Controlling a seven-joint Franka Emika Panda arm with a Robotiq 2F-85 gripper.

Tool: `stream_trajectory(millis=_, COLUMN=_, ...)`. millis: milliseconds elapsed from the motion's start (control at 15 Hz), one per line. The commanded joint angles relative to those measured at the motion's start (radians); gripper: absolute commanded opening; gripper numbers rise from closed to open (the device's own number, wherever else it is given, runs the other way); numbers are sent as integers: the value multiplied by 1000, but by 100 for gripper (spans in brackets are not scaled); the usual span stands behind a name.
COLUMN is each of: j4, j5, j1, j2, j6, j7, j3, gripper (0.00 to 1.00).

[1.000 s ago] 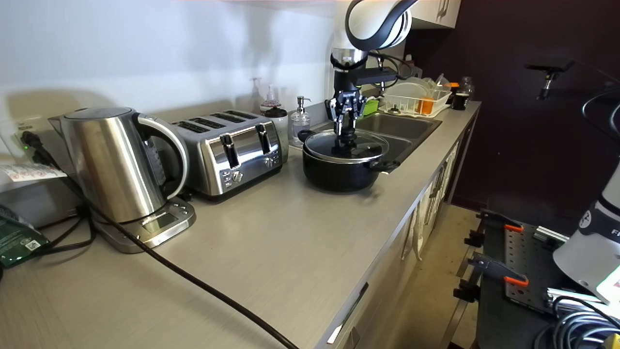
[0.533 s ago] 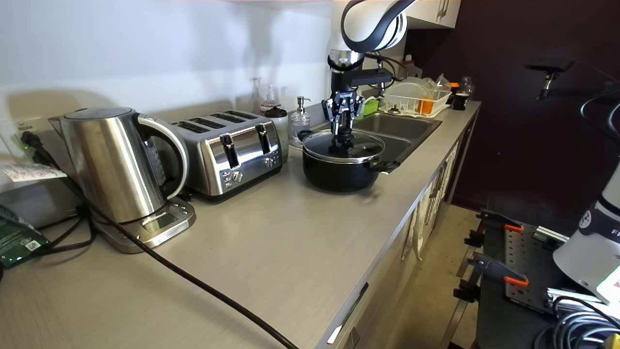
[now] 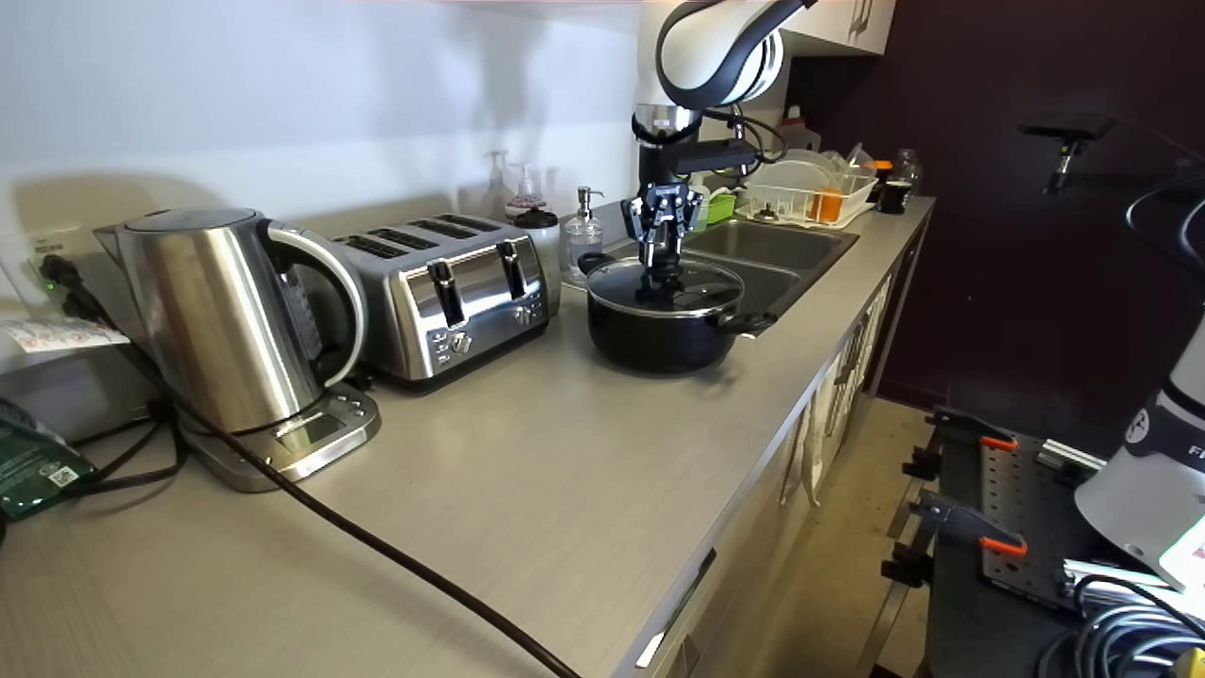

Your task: Put the lid on the pot

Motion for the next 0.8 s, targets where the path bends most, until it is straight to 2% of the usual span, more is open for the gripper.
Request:
stream_trajectory(millis=0, j4=35, j5=15, j1=16, j2=6, j6=-27, j7=14, j3=-15, gripper=24)
stream_trajectory(millis=733, j4=18, j5=44, j1=12, j2=19, j6=-29, j7=-8, j3=-7, gripper=24)
